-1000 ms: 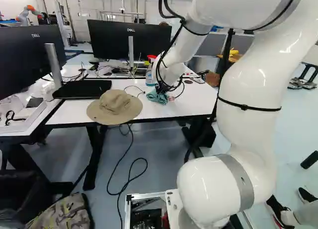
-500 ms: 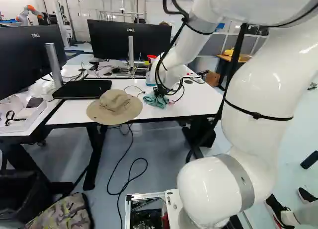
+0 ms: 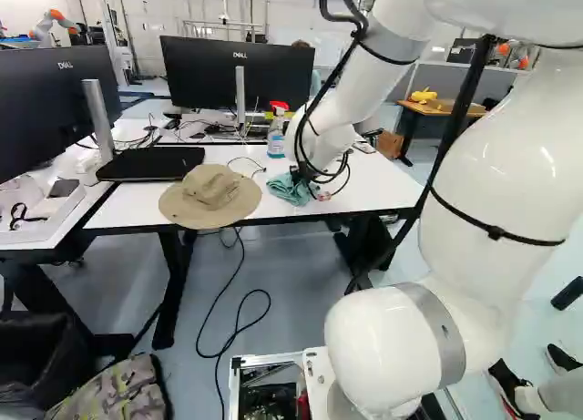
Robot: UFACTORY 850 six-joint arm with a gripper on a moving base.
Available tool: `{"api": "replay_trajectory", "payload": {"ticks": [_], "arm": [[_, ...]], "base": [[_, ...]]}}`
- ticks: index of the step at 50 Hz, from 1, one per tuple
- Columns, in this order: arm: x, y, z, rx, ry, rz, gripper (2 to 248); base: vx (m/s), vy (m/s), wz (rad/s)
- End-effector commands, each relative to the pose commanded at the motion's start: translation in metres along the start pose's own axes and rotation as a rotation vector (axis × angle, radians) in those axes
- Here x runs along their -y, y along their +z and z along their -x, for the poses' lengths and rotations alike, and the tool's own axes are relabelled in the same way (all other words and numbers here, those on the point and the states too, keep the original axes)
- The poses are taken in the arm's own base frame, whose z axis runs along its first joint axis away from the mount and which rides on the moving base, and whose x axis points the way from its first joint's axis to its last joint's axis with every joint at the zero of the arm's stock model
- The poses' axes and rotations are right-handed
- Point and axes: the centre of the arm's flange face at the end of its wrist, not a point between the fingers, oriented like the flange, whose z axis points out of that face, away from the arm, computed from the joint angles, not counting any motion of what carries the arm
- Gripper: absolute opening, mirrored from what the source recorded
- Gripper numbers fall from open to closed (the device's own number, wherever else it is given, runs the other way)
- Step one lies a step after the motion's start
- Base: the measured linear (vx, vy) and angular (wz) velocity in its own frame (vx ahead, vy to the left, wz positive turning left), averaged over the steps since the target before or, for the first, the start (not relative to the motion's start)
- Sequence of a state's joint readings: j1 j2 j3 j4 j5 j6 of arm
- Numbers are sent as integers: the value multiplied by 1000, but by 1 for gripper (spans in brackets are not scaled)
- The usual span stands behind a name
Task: Clean the table with the green towel
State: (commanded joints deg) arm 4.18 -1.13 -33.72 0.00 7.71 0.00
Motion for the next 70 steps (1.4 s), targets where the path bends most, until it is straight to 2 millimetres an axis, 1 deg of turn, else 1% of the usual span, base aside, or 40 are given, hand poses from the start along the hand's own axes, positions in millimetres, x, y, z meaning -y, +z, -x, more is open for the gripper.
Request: {"api": "replay_trajectory", "payload": {"ticks": [18,40,44,51,70], "arm": [[-19,-20,24,-2,38,32,46],[-21,-44,18,-61,40,36,46],[-19,-50,18,-73,37,34,46],[-12,-54,24,-75,24,22,46],[15,-59,32,-77,-31,-28,46]], "base": [[0,0,0],[0,0,0],[0,0,0],[0,0,0],[0,0,0]]}}
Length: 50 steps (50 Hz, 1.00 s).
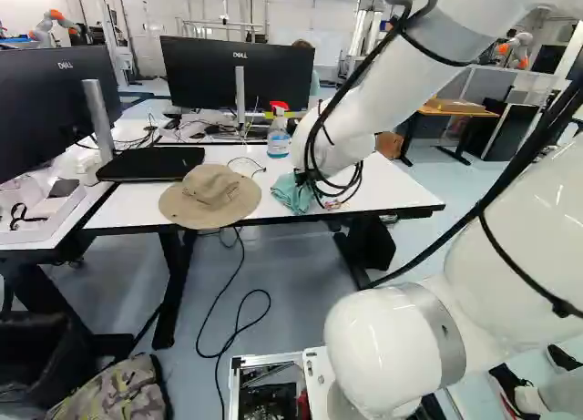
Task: Clean the table with the green towel
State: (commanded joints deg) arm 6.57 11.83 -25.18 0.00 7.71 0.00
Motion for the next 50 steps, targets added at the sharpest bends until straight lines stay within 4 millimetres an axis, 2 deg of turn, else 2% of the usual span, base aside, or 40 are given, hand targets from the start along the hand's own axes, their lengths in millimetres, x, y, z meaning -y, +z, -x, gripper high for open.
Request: {"api": "replay_trajectory", "payload": {"ticks": [4,29,50], "arm": [[6,-1,1,0,-11,-11,46],[4,0,-1,-1,-8,-8,46],[-17,4,-34,-41,31,32,46]], "base": [[0,0,0],[0,0,0],[0,0,0]]}}
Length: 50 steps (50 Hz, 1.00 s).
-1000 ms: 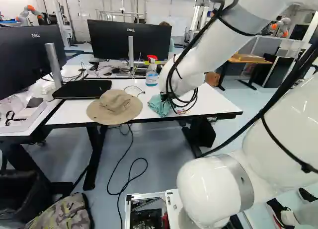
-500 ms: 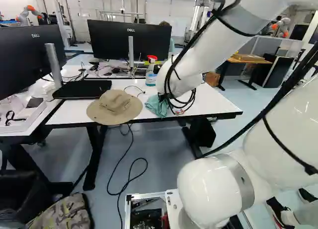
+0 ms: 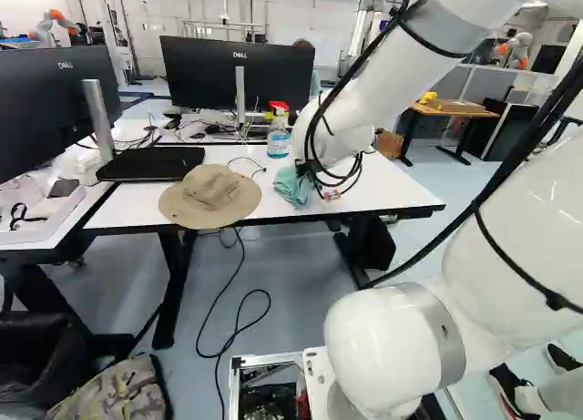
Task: Clean the table with the green towel
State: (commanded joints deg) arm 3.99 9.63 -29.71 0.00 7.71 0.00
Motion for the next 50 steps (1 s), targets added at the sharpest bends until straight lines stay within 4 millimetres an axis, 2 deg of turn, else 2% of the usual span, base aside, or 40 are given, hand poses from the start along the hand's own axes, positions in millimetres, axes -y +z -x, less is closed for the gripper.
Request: {"api": "replay_trajectory", "payload": {"ticks": [11,50], "arm": [[-7,16,-16,4,12,13,46],[-8,74,-73,2,10,11,46]], "base": [[0,0,0],[0,0,0]]}}
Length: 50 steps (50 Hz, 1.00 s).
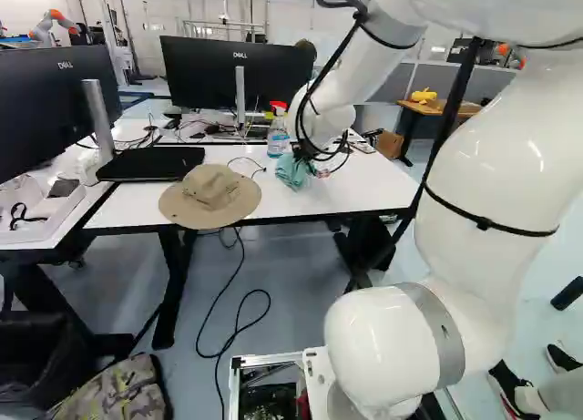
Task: Clean the table with the green towel
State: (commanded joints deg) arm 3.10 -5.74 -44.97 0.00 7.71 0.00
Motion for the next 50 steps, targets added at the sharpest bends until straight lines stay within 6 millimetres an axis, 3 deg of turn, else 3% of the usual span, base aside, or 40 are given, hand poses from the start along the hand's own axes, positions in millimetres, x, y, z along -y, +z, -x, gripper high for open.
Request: {"api": "replay_trajectory", "payload": {"ticks": [22,50], "arm": [[-3,30,-27,-10,4,4,46],[-3,54,-13,38,4,4,46]], "base": [[0,0,0],[0,0,0]]}}
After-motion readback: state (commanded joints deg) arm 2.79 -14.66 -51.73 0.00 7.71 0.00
